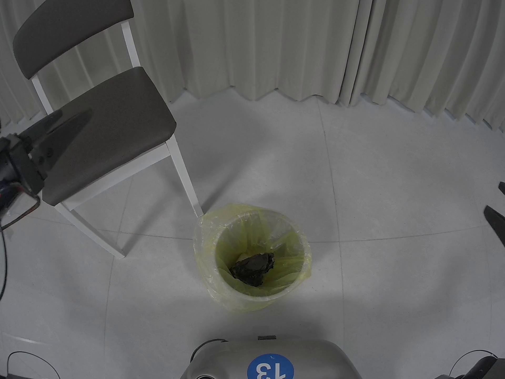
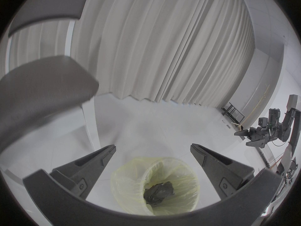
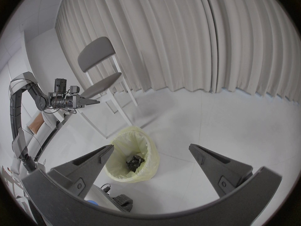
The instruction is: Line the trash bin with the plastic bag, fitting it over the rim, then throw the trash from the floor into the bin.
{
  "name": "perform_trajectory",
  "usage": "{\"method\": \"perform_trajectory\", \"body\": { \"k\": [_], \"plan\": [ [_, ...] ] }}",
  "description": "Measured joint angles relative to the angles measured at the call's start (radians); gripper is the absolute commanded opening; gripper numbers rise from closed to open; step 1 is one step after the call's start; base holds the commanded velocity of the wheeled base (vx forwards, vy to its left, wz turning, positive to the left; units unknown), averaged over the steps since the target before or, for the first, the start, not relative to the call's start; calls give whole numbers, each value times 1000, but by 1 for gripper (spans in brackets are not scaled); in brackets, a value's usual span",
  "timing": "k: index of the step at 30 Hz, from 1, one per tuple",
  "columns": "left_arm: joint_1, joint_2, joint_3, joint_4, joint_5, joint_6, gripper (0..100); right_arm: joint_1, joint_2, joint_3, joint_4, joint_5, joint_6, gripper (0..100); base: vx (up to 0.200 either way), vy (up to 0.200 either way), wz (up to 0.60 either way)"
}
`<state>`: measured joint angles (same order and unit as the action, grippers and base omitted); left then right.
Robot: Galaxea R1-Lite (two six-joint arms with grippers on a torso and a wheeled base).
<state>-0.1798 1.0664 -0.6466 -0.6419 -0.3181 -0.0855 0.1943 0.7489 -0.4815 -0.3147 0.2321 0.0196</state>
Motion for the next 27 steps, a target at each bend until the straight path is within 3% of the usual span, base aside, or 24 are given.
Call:
{"method": "perform_trajectory", "body": {
  "k": [5, 11, 22, 27],
  "plan": [
    [5, -155, 1, 132, -3, 1, 100, -24, -153, -60, 144, 0, 5, 100, 0, 0, 0],
    [9, -332, 3, 265, -4, 1, 100, -91, -302, -84, 196, 9, 34, 100, 0, 0, 0],
    [56, -580, 12, 420, -37, -1, 100, -198, -602, -7, 342, 124, 189, 100, 0, 0, 0],
    [91, -689, 16, 510, -84, -8, 100, -200, -687, 67, 363, 114, 201, 100, 0, 0, 0]
  ]
}}
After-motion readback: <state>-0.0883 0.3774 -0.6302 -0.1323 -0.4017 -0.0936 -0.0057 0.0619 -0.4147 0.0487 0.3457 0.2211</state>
